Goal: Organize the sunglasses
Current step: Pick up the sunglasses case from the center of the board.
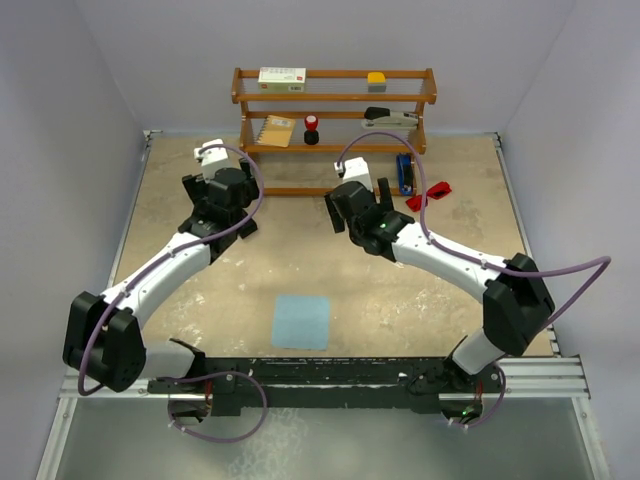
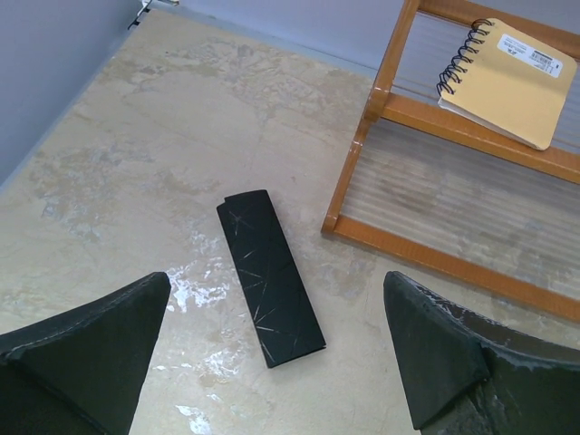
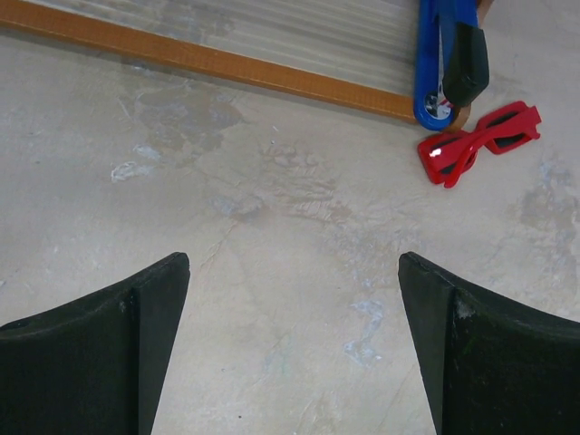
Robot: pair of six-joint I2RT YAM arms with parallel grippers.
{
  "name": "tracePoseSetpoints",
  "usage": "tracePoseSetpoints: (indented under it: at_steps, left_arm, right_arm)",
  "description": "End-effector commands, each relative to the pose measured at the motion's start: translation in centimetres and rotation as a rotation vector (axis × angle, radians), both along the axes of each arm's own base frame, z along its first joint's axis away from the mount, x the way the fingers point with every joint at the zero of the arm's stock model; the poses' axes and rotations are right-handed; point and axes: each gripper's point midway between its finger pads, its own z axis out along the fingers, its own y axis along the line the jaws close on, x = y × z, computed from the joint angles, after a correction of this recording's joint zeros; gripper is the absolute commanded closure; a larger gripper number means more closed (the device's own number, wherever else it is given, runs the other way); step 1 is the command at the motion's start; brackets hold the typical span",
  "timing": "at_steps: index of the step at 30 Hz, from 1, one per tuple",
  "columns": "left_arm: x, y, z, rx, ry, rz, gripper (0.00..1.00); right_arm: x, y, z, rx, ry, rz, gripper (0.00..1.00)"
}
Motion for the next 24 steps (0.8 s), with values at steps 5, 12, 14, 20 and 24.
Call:
tracePoseSetpoints:
  at_steps: [5,12,14,20,24]
  left_arm:
    - [-0.5,1.0,1.8,-0.028,-0.075,0.04,0.01]
    - [-0.2,2.0,-0.1,-0.04,-0.008,0.114,0.01]
    - [0.0,2.9,-0.7,-0.089,0.002,0.126,0.01]
    - [-0.6,6.0,-1.6,-0.184,0.005,0.16,0.01]
    - [-1.8,7.7,-1.4,-0.136,-0.006,0.231,0.01]
  right_arm:
    - [-0.1,3.1,2.1,0.015,-0.012,0.192,0.01]
    - [0.0,2.0,1.8,-0.099,0.026,0.155,0.01]
    - [0.0,1.5,1.7,-0.103,0.016,0.137,0.01]
    - [-0.5,3.5,1.8,0.007,0.002,0.225,0.01]
    - [-1.1,7.1,0.6,0.174,0.09,0.292,0.01]
